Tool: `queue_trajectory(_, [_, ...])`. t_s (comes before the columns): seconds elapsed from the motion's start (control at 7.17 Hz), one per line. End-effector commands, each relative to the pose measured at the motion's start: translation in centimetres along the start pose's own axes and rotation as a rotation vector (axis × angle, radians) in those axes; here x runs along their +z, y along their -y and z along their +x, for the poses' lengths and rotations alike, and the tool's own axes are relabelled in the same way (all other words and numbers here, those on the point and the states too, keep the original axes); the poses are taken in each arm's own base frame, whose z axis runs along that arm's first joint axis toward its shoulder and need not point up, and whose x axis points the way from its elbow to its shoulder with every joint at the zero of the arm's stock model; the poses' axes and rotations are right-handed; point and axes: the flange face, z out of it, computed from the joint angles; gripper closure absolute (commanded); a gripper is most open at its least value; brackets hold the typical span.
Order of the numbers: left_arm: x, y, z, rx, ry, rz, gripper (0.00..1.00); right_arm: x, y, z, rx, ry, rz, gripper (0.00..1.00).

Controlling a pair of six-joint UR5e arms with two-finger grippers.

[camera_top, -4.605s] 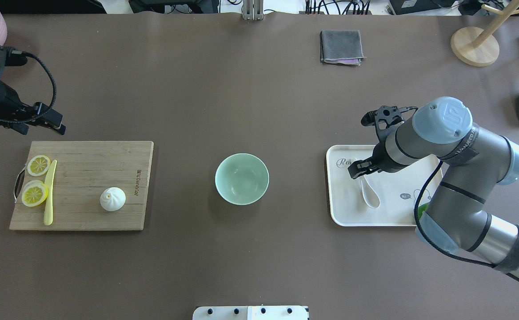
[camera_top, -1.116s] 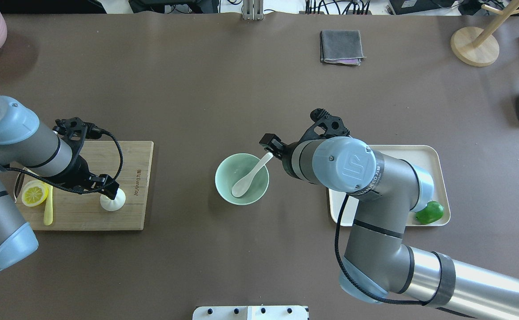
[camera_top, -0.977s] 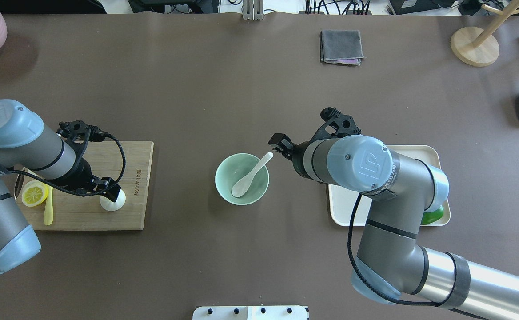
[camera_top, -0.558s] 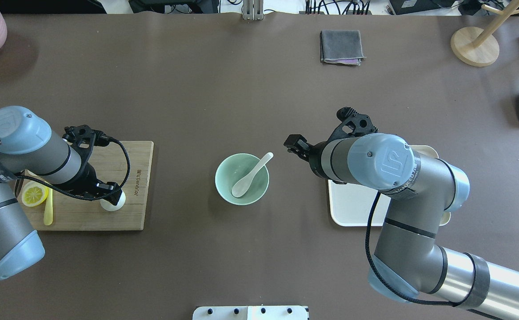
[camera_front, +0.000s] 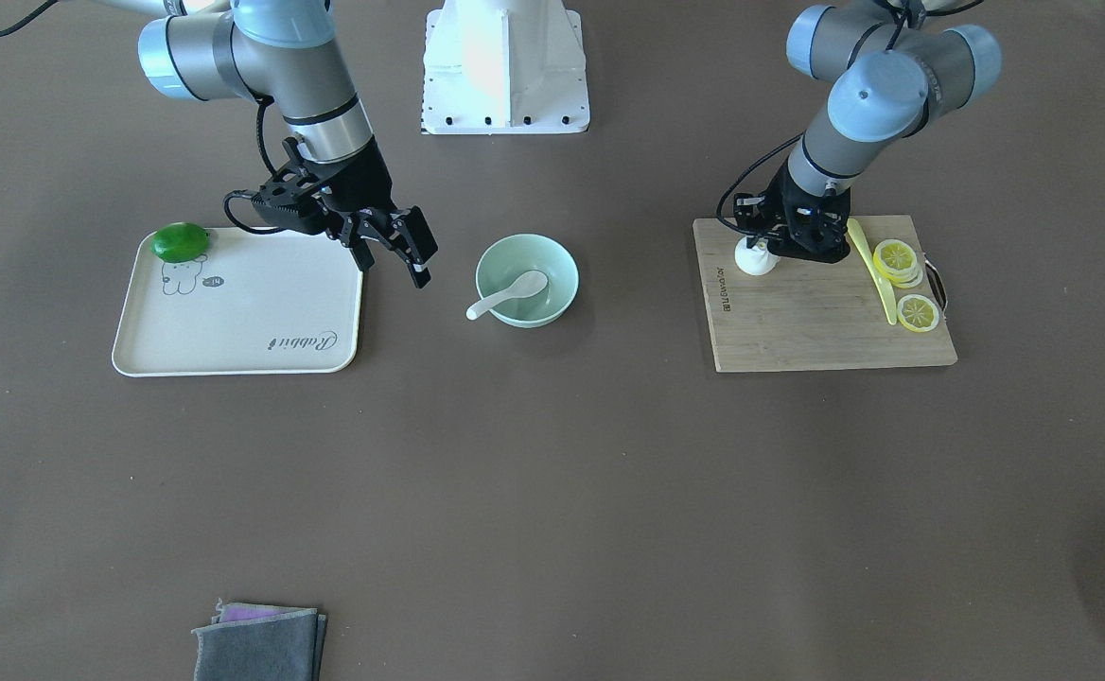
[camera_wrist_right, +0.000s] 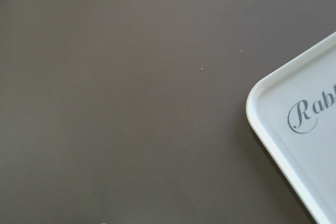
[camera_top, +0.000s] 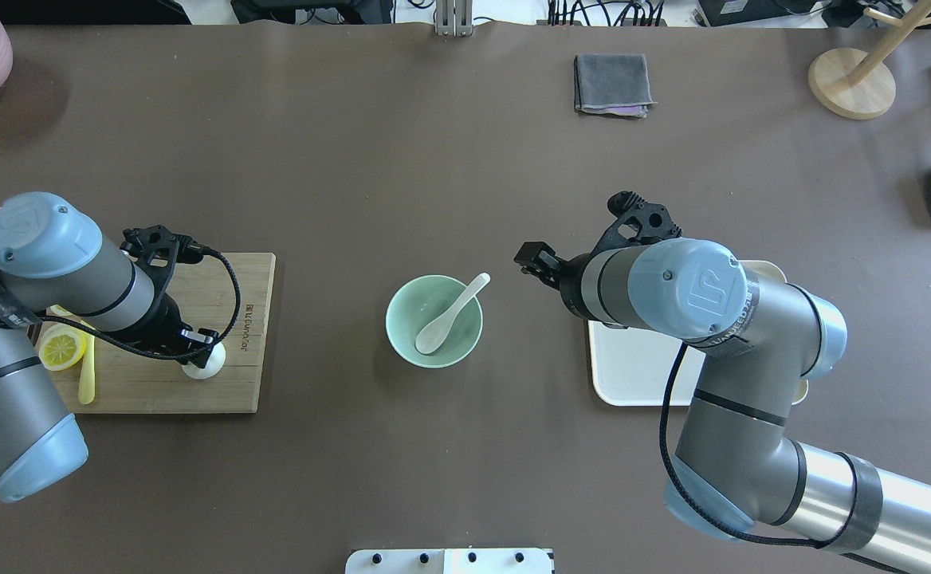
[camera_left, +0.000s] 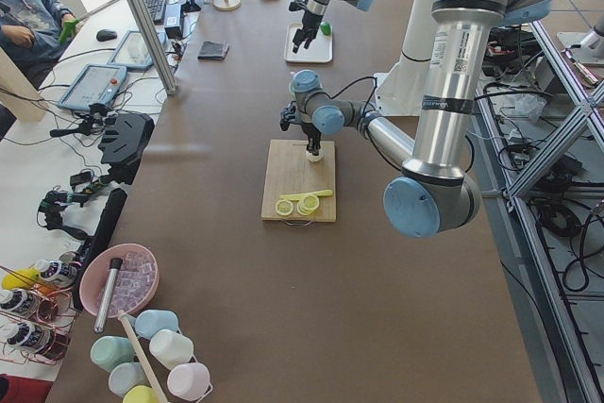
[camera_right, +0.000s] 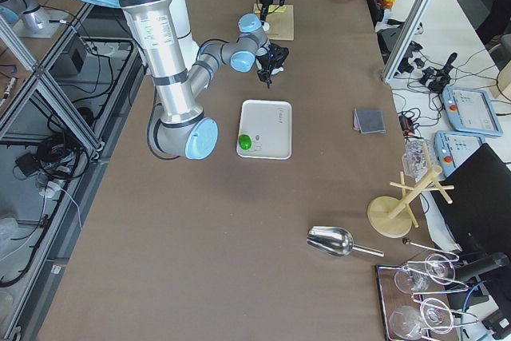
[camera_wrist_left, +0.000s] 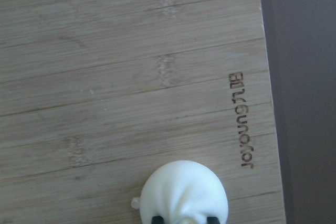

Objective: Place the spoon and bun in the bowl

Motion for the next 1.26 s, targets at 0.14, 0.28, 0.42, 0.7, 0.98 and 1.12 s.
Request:
queue_trajectory(0.14, [-3.6, 1.0, 4.7, -0.011, -0.079, 0.056, 1.0, -0.4, 1.6, 1.5, 0.002, -0.015, 0.005, 0.0])
queue_trajectory(0.28, [-6.8, 2.0, 9.0, -0.019, -0.151, 0.098, 1.0, -1.0, 2.7, 2.5, -0.025, -0.024, 0.002, 0.0])
queue_trajectory(0.42, [-9.4, 2.9, 12.9, -0.062, -0.215, 0.126, 1.0, -1.9, 4.1, 4.8, -0.07, -0.045, 0.004, 0.0])
queue_trajectory(0.7, [-11.3, 4.3, 17.6, -0.099, -0.27, 0.144, 1.0, -3.3, 8.1, 7.6, -0.11, -0.081, -0.009, 0.0])
queue_trajectory(0.98, [-11.7, 6.7, 23.6, -0.161, -0.316, 0.134, 0.56, -3.6, 8.7, 7.9, -0.12, -0.083, -0.003, 0.0])
queue_trajectory(1.12, [-11.8, 6.7, 23.5, -0.162, -0.329, 0.139, 0.13, -3.7, 8.8, 7.9, -0.121, -0.082, -0.002, 0.0])
